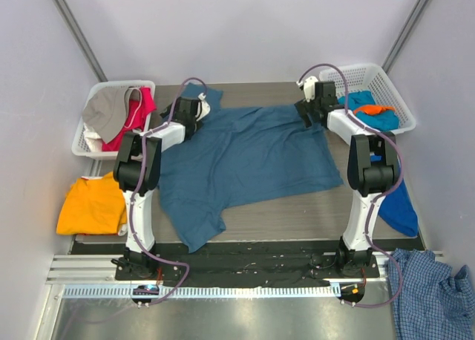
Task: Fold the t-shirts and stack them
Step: Flatten out the tshirt, then grap the side of the flattened tshirt closest away from the robot with both arms
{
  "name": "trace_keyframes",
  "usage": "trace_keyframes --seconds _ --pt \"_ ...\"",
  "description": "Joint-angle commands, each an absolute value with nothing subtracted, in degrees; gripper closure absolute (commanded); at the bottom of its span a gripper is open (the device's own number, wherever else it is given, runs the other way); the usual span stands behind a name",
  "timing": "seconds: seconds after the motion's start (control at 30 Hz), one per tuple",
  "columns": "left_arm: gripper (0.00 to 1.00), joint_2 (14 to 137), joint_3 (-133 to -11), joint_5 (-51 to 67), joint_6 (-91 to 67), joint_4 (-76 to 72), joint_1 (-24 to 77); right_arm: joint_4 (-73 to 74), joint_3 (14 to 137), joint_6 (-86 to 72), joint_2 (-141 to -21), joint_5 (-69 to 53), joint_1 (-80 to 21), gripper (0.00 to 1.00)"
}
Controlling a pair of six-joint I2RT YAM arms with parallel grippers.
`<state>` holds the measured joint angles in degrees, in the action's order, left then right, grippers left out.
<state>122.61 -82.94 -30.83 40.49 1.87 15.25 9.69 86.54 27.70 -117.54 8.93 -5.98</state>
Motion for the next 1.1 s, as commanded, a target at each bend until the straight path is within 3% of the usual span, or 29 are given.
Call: trace_keyframes --seconds 0.0,0.2,0.43,0.83,1.07 --pt "0.00 118.48 -86.75 -30.67 36.83 3.08 16.08 8.26 87.80 26.90 -110.13 11.16 -6.24 0.06" --pt "0.00 115.94 -84.91 -31.46 36.91 3.51 17.49 10.98 86.75 26.81 -106.27 11.16 -7.56 0.05" --pt "0.00 102.68 -75.25 -24.88 34.72 13.51 20.82 19.50 77.63 29.44 -97.40 9.32 -9.40 0.07" --pt "0.09 73.84 -59.69 -9.06 33.84 43.48 35.59 36.28 58.28 41.48 -77.63 11.86 -10.99 0.11" --pt "0.10 65.66 -52.74 -5.19 31.38 49.39 45.25 38.94 51.16 42.63 -72.52 11.69 -10.99 0.12"
